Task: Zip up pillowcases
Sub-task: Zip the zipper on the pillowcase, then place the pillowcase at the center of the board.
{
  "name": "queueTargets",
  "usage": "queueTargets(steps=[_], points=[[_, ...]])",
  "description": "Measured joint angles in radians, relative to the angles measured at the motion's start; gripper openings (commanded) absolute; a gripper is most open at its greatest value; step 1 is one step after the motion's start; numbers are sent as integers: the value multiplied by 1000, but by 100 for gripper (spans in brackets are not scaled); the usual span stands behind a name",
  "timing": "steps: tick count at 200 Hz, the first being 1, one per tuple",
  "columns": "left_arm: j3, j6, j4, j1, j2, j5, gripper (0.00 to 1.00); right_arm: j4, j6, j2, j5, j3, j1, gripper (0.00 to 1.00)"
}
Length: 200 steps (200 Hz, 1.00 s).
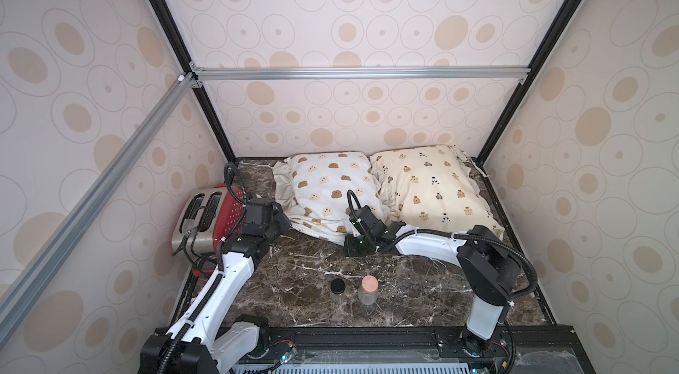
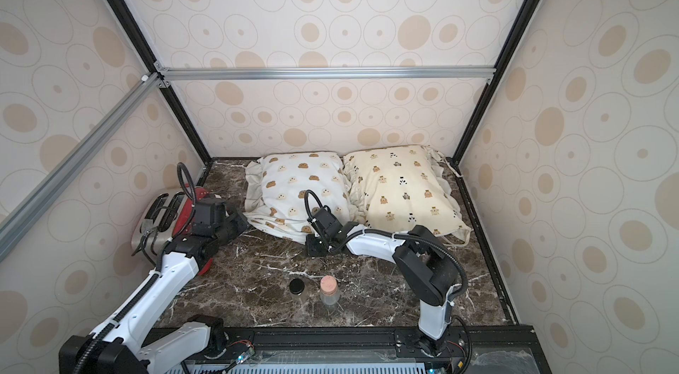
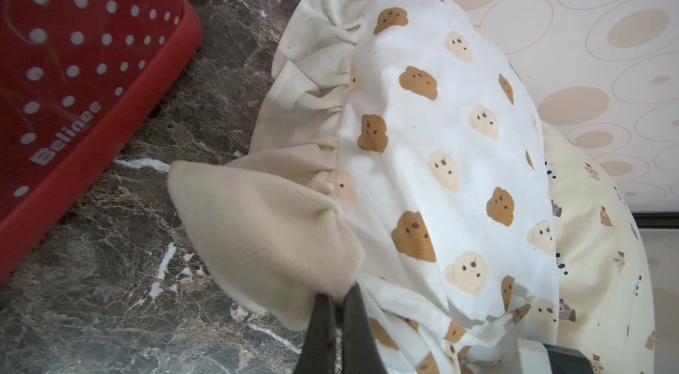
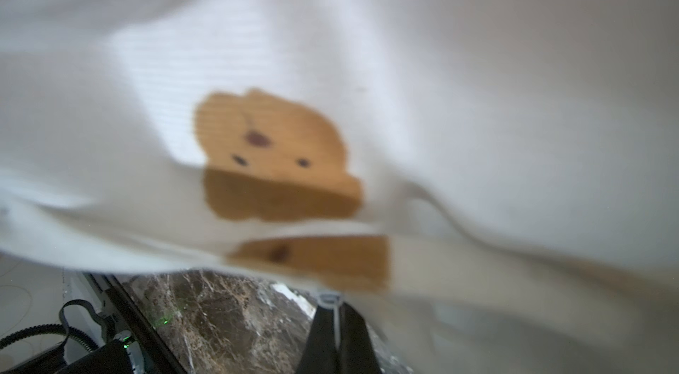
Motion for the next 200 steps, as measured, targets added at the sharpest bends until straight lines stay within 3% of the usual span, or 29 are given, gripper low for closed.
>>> queueTargets(steps=[83,140,148,176,200], points=[[23,0,-5,18,36,-85,0,-73,-47,-140,86,-135,-124,0],[23,0,-10,19,61,-107,0,-142,-89,-196,154,-142,-136,0],[23,0,-16,19,62,-108,0,-147,-98,-206,156,-142,-136,10],[28,11,-33,23,58,-120,62,-185,-153,-259,161,-138,-140,50],[29,29,-51,26,20,-144,88,-227,-196,-353,192,-130,-154,87]])
